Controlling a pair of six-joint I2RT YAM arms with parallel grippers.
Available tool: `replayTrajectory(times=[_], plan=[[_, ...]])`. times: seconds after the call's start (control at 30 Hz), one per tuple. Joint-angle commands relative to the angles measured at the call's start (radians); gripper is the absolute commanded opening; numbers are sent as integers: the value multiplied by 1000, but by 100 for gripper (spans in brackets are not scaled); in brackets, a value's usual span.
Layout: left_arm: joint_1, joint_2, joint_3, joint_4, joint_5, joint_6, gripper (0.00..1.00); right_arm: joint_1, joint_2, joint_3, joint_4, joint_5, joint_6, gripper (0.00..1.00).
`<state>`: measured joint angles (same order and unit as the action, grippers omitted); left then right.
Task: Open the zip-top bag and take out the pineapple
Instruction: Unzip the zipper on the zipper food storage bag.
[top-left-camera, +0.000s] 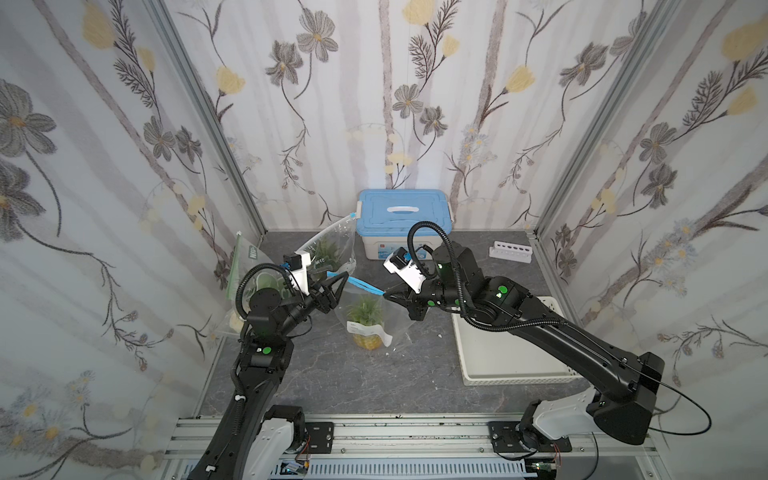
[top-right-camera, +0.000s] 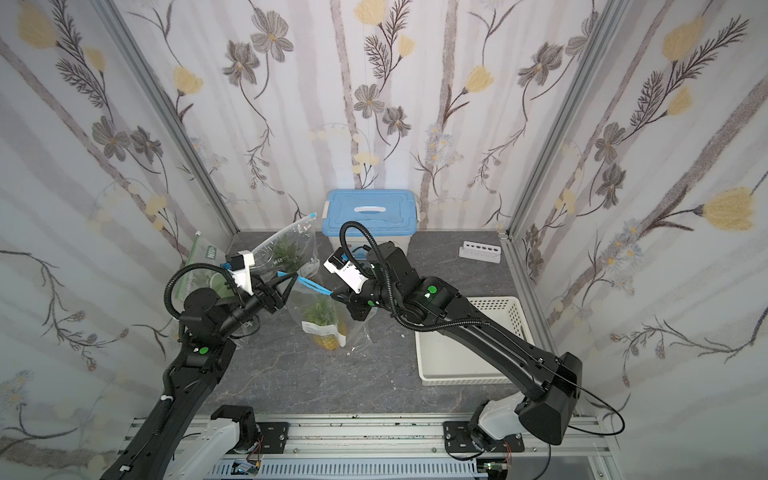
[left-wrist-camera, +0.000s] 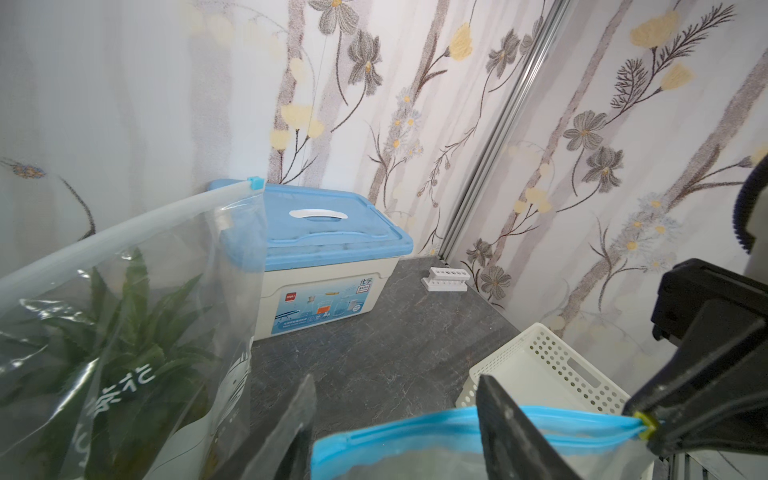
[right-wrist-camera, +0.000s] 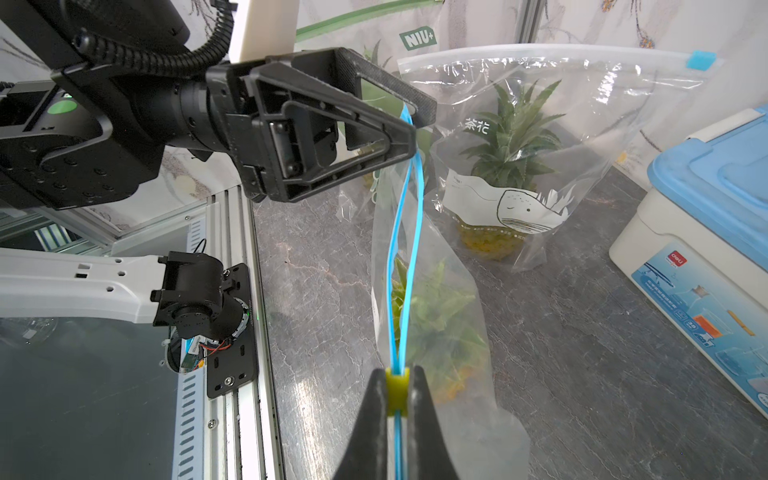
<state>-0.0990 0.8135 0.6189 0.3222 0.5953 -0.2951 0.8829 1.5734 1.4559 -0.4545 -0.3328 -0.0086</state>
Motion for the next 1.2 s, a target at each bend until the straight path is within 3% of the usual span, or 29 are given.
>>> replayTrajectory(times=[0.0, 0.1, 0.2, 0.33, 0.37, 0.63, 1.17], plan=[[1, 15, 16, -15, -42, -1, 62, 2, -6, 8, 69, 10, -21, 0], [1, 30, 12, -7, -38, -10, 55, 2, -5, 8, 71, 11, -23, 0], [1, 37, 4, 13, -29, -20, 36, 2, -4, 9, 70, 14, -23, 0], [1, 36, 3, 28, -13, -24, 2, 2, -3, 11, 68, 21, -22, 0], [1, 35, 4, 25, -14, -24, 0, 2, -3, 11, 67, 24, -22, 0], [1, 11, 5, 20, -106, -24, 0, 2, -19, -23, 66, 63, -3, 0], [5, 18, 42, -2, -267, 7, 0, 2, -247, -264, 9, 187, 65, 1]])
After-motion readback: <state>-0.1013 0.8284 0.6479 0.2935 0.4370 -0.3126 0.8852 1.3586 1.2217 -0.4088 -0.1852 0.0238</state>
